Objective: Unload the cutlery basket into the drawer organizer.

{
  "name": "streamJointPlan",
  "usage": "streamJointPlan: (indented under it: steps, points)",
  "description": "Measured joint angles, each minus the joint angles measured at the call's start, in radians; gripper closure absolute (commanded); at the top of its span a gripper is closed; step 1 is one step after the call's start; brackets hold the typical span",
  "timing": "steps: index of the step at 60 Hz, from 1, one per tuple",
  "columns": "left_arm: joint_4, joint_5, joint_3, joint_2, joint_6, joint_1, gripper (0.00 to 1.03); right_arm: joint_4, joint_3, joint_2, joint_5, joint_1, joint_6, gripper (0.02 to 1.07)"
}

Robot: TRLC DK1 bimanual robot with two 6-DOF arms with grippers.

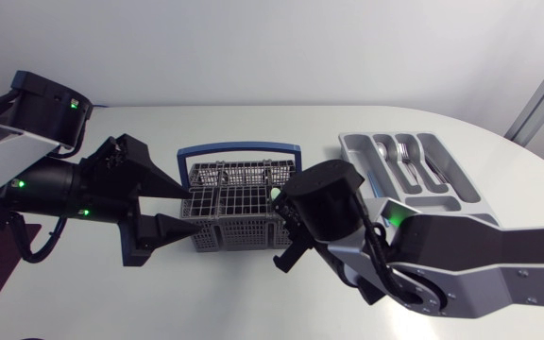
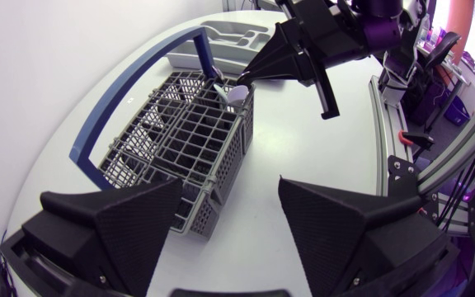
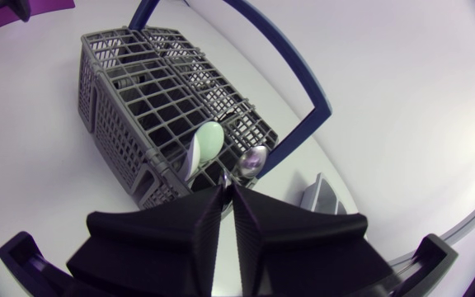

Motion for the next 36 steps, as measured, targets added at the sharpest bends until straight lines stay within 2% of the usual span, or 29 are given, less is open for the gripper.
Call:
streamJointPlan:
  steps: [36]
  points:
    - [0.000,-0.011,0.000,0.000,-0.004,-0.016,0.23,-0.104,0.046,-0.101,-0.005,0.014,-0.043,1.01]
